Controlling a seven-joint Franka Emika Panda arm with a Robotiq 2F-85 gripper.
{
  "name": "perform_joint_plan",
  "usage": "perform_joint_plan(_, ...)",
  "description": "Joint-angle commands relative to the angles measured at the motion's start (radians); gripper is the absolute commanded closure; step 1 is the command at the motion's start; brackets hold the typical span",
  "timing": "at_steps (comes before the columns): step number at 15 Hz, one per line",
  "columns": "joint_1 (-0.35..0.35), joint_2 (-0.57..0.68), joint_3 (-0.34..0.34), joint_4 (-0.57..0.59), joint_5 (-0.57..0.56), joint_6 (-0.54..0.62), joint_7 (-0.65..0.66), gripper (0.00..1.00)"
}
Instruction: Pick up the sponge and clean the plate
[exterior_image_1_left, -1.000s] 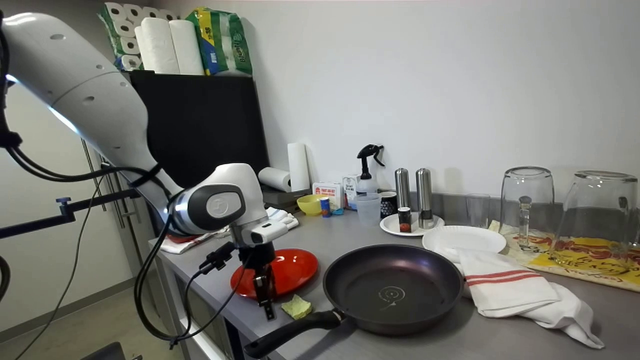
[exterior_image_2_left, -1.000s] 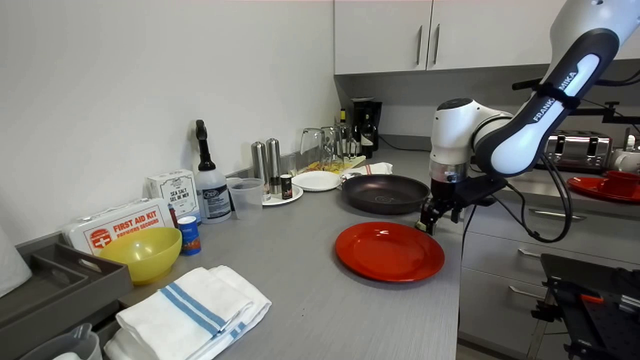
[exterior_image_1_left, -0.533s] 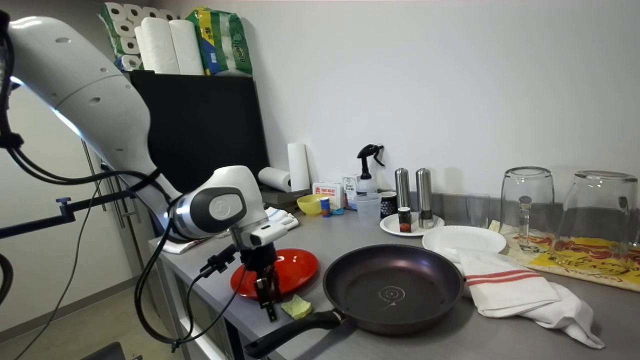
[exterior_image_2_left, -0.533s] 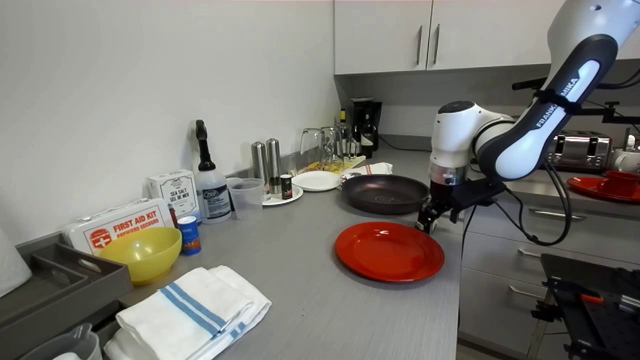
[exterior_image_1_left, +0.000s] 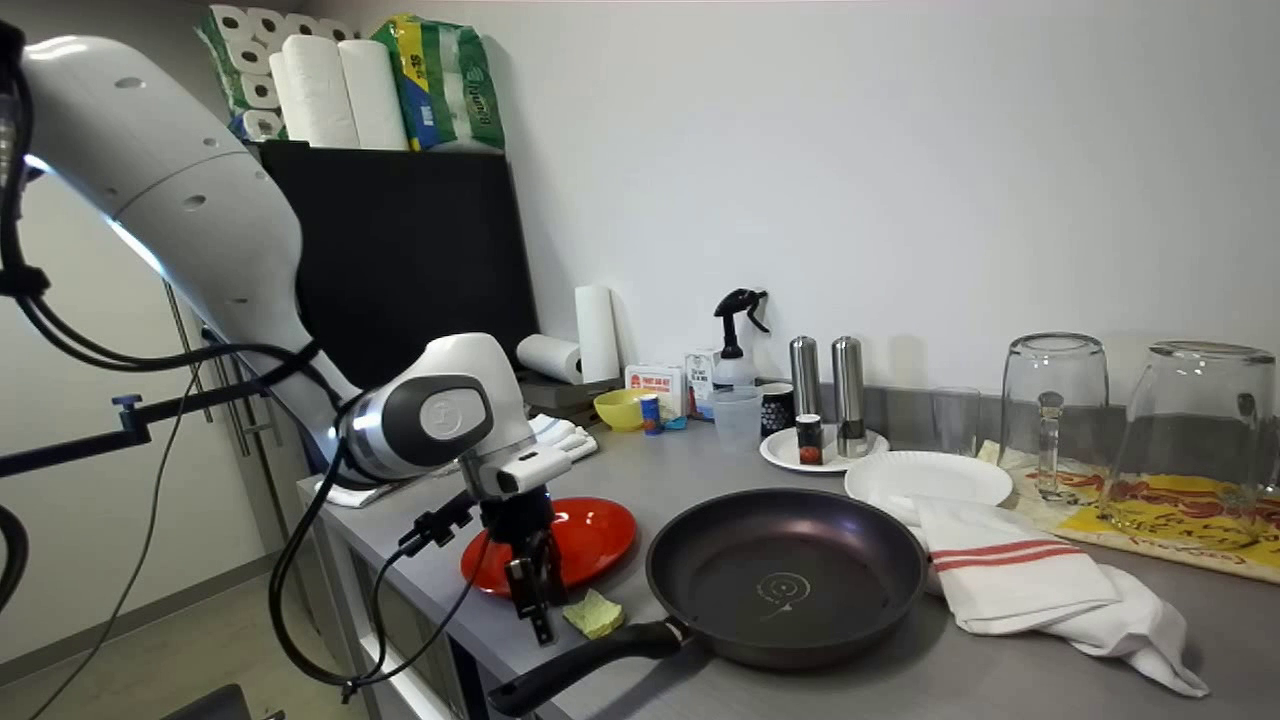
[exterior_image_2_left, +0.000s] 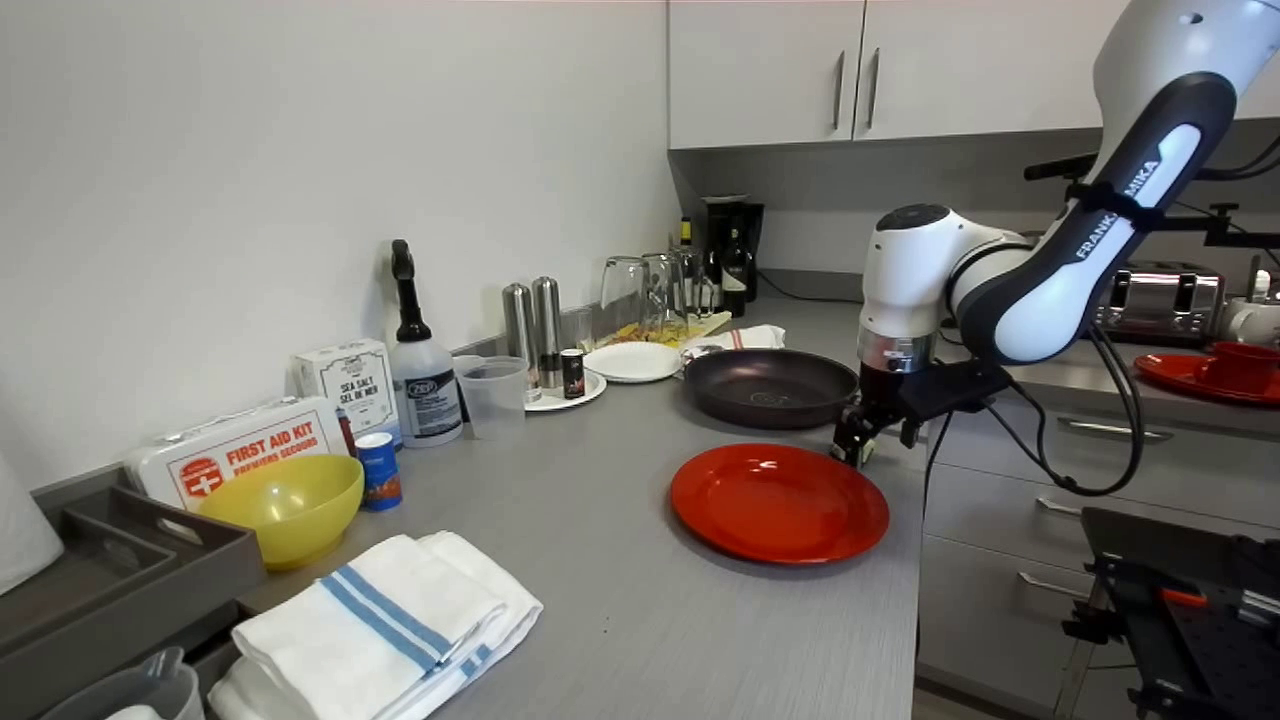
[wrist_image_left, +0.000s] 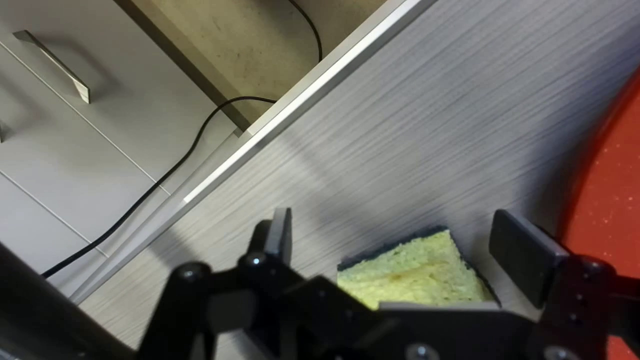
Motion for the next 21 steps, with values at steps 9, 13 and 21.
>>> perform_joint_plan(9, 0.011, 0.004, -0.006, 0.001, 0.003, 0.001, -0.001, 0.00)
perform_joint_plan(13, 0.011, 0.005, -0.006, 0.000, 0.003, 0.001, -0.001, 0.00)
perform_joint_plan(21, -0.005, 0.008, -0.010, 0.001, 0.044, 0.069, -0.013, 0.00)
